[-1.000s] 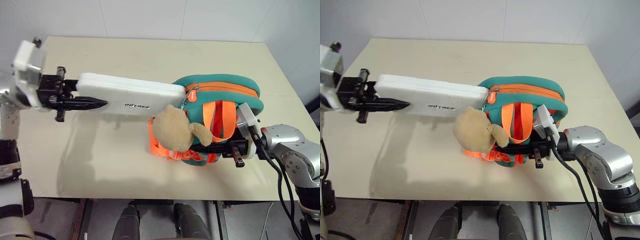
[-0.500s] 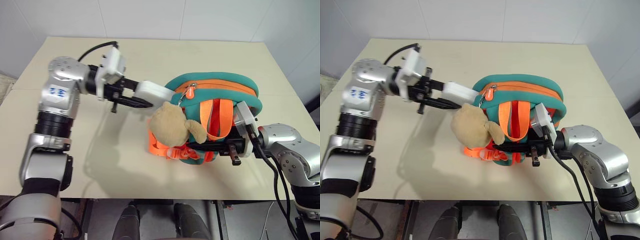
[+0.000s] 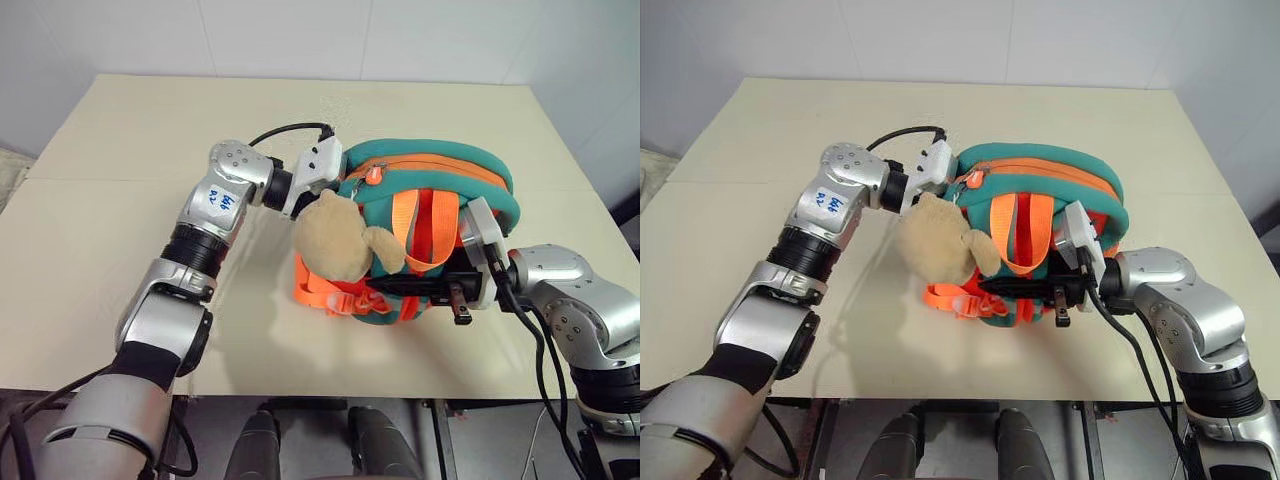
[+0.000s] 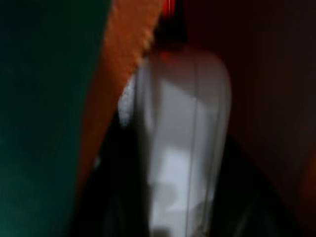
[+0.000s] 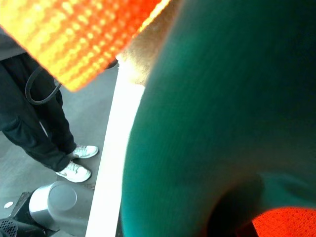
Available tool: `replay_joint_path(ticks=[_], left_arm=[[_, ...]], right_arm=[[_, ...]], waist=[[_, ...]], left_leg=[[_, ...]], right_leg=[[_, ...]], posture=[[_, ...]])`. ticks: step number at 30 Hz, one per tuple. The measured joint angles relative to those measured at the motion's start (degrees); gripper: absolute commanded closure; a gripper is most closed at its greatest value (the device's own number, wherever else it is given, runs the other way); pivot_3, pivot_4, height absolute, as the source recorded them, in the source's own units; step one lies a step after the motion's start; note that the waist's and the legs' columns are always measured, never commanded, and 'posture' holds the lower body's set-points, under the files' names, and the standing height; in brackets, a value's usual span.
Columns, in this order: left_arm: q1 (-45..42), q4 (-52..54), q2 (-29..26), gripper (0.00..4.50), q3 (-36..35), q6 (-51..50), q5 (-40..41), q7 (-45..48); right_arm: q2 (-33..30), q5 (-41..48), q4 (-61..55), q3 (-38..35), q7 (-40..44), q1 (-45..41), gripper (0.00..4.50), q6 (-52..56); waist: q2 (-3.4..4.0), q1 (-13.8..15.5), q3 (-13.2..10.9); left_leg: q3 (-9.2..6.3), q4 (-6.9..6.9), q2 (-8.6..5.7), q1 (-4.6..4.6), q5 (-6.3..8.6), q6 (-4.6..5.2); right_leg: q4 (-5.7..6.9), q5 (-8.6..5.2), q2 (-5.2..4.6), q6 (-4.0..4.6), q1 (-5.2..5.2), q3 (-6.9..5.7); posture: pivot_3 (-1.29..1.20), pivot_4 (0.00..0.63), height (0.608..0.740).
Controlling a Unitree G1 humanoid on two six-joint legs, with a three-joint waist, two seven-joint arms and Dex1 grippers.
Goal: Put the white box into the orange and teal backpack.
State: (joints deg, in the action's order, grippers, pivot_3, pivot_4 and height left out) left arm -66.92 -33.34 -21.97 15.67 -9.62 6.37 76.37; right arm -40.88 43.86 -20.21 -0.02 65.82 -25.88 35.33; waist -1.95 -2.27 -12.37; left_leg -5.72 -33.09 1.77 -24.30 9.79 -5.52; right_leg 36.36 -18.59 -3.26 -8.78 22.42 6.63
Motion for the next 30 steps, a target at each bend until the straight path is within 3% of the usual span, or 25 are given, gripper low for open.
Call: replay_joint_path(ticks=[6,7,13,17,24,30], left_arm=[[0.2,6.7,-4.3,0.1,0.0,-3.9,0.2,1.2],[0.6,9.0,-6.3,0.04,-0.1,-4.9,0.6,1.4],[2.4,18.1,-17.4,0.04,-7.6,-10.1,4.3,2.7],[5.2,21.6,-21.4,0.04,-12.4,-13.8,7.4,2.1],[17.7,44.1,-23.0,0.04,-26.3,-32.6,24.9,-5.8],[23.8,58.8,-22.6,0.04,-31.9,-44.6,38.1,-16.4]], right_arm=[[0.2,-0.6,0.0,0.1,-0.2,-0.3,4.5,-0.1],[0.5,-0.7,0.0,0.2,-0.2,-0.4,4.5,-0.2],[1.0,-1.2,0.3,0.6,-0.3,-0.4,4.5,-0.3],[1.1,-1.2,0.4,1.1,-0.3,-0.5,4.5,-0.3],[2.4,-2.3,1.7,1.3,-0.9,-0.6,4.5,-1.6],[3.2,-2.4,2.3,1.3,-1.7,-0.5,4.5,-1.7]], waist=[[0.02,-0.3,0.0],[0.03,-0.7,0.0],[0.09,-0.9,-0.1],[0.08,-0.7,-0.1],[0.08,-0.9,-0.1],[0.07,-0.9,-0.1]], left_leg=[[0.0,0.0,0.0,0.0,0.0,0.0],[0.0,0.02,0.01,0.0,0.0,0.0],[-0.04,0.04,0.03,0.02,0.0,-0.01],[-0.04,-0.02,0.02,0.02,0.0,0.0],[-0.09,0.0,0.03,0.03,0.0,-0.01],[-0.09,-0.17,0.02,0.14,0.0,-0.01]], right_leg=[[0.03,0.0,0.0,0.01,0.02,0.0],[0.04,0.0,0.0,0.01,0.04,0.01],[0.21,-0.11,0.01,0.04,0.06,-0.01],[0.2,-0.1,0.0,0.04,0.02,-0.02],[0.31,-0.14,-0.01,0.05,0.03,-0.04],[0.47,-0.14,0.0,0.06,-0.05,-0.03]], posture=[[0.0,0.15,0.74],[0.0,0.15,0.74],[0.0,0.15,0.74],[0.0,0.15,0.74],[0.0,0.15,0.74],[0.0,0.15,0.74]])
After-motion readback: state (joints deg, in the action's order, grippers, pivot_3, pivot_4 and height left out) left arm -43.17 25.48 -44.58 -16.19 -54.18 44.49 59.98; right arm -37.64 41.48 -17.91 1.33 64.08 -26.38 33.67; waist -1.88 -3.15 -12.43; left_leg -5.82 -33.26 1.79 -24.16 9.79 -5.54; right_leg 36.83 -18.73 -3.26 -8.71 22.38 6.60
